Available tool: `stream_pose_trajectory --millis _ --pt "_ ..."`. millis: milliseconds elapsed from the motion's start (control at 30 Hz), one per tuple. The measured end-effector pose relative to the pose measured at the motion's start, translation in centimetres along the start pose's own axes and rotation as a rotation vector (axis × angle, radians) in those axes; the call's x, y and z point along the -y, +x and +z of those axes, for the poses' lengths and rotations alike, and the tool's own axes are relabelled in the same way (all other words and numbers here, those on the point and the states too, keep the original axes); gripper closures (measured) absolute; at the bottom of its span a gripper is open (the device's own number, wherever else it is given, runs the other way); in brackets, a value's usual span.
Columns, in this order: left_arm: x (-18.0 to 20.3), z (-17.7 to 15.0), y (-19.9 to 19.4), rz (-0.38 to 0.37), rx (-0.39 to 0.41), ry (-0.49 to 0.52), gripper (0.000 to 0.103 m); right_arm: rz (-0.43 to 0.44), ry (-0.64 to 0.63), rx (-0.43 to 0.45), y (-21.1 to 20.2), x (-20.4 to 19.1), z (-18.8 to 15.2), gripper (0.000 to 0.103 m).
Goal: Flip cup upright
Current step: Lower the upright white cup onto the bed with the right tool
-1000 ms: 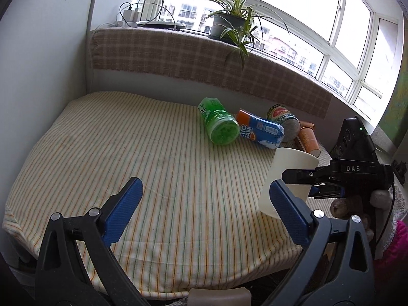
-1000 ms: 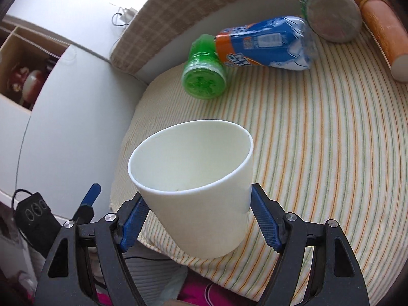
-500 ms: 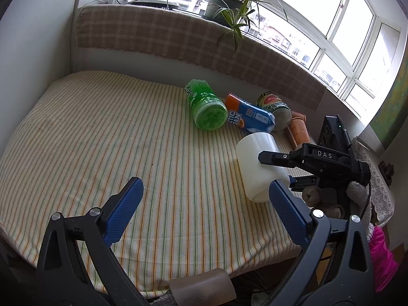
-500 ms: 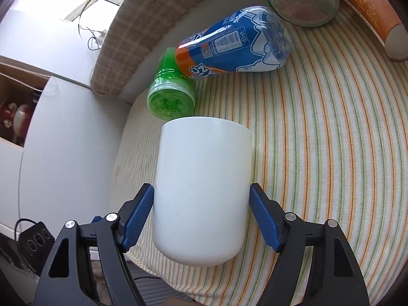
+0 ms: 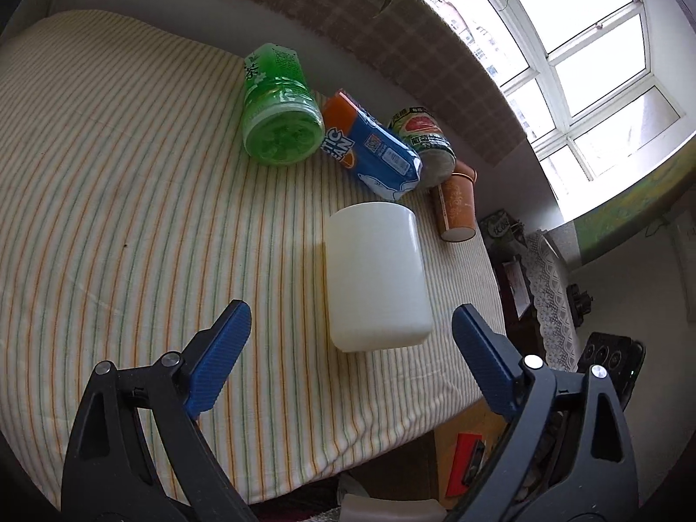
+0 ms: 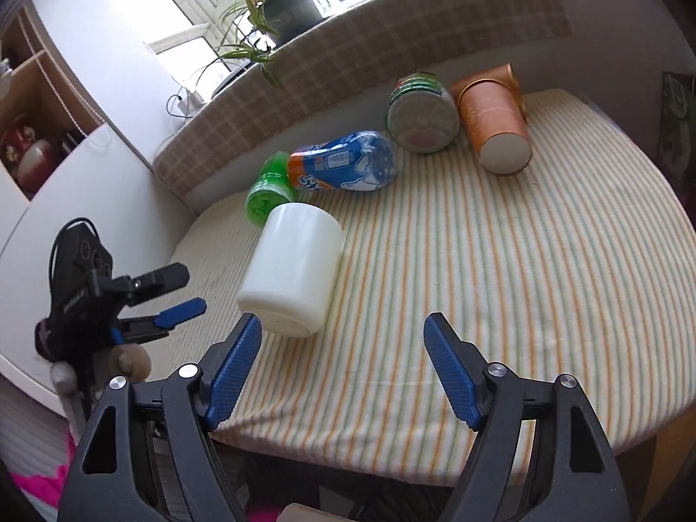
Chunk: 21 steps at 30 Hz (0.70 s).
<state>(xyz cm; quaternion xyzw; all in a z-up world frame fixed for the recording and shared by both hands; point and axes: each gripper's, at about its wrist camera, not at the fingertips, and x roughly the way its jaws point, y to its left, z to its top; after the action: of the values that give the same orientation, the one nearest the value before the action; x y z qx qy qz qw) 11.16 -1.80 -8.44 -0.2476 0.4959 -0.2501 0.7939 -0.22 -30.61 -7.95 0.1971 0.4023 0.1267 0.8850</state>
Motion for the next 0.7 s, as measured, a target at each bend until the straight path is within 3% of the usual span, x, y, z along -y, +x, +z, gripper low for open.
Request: stream_pose_trajectory --millis 167,367,700 --pt "1.0 1.5 2.3 -0.009 -0.050 0.001 0.018 -0.111 0.009 0.077 -2.6 1.2 -1.8 0.026" --pt "1.0 2.4 4.7 -0.005 -0.120 -0.026 0.018 -0.134 0.044 0.093 -3.6 2.2 -2.1 0.026" --pt "1.4 3.3 7.1 0.019 -0.171 -0.034 0.018 -0.114 0.050 0.089 -3.4 2.6 -2.4 0.026"
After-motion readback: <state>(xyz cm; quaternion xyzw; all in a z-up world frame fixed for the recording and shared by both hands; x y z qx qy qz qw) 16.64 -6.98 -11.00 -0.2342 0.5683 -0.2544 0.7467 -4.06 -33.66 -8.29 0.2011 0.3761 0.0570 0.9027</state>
